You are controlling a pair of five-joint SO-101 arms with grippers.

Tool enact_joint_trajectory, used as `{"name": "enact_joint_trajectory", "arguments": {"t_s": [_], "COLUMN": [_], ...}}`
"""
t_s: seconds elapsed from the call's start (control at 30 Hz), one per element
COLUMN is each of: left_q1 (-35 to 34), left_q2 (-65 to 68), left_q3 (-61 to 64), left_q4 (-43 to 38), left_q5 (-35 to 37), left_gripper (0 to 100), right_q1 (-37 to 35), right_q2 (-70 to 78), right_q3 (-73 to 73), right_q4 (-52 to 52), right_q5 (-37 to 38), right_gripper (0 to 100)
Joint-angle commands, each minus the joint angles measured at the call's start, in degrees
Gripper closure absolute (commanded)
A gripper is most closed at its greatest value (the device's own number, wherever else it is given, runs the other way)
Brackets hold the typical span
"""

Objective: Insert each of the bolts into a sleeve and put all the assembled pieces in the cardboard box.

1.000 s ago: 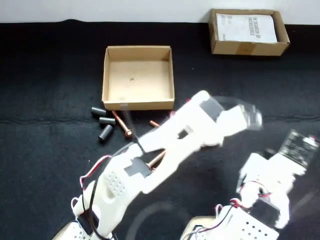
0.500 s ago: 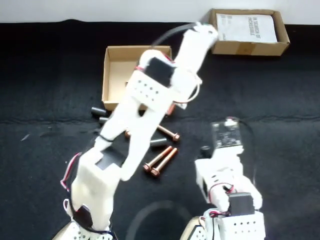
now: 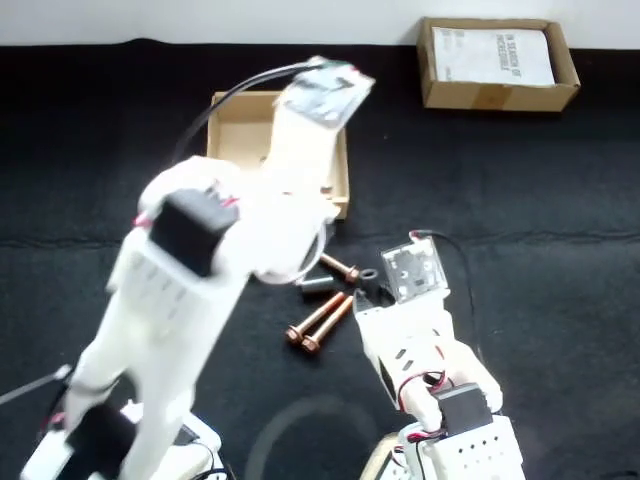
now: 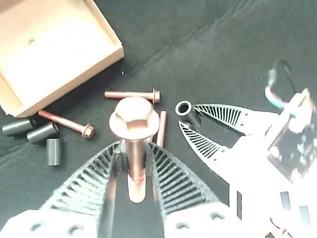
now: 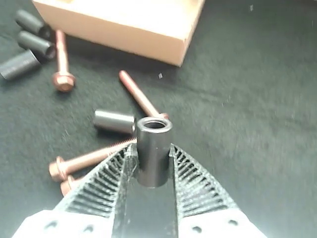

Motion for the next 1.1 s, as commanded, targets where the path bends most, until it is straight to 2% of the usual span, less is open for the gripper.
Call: {"name": "enact_joint_trajectory", "arguments": {"t_s": [0.0,0.2,0.33,0.47,0.67,0.77,0.97,1.07], "left_q1": [-2.15,-4.44,-4.26,-4.44,-4.44,-4.09,-3.91,-3.56], "left_q2": [-13.85,-37.93,-51.91,-60.26,-64.92,-64.92,-64.84,-64.84], "left_q3": [15.34,46.81,64.84,77.49,87.78,91.12,97.98,100.79], "left_q4": [-8.97,-32.0,-48.09,-60.04,-75.16,-81.14,-87.03,-89.49], "left_q5": [0.26,0.18,0.18,0.18,0.09,0.09,0.18,0.26], "left_gripper": [99,99,99,99,99,99,99,99], "right_q1": [-2.33,-4.44,-4.44,-4.44,-4.44,-4.26,-4.35,-4.44], "right_q2": [-0.48,-0.66,-0.66,-0.57,-0.66,-0.66,-0.66,-0.48], "right_q3": [0.75,4.7,5.14,5.14,5.93,9.54,21.23,22.02], "right_q4": [-3.56,-11.03,-16.22,-20.35,-24.31,-31.78,-48.66,-48.66], "right_q5": [0.53,-0.09,-5.8,-8.7,-9.05,-9.05,-8.7,-8.97], "right_gripper": [99.1,99.1,99.1,99.1,99.1,99.1,99.1,99.1]}}
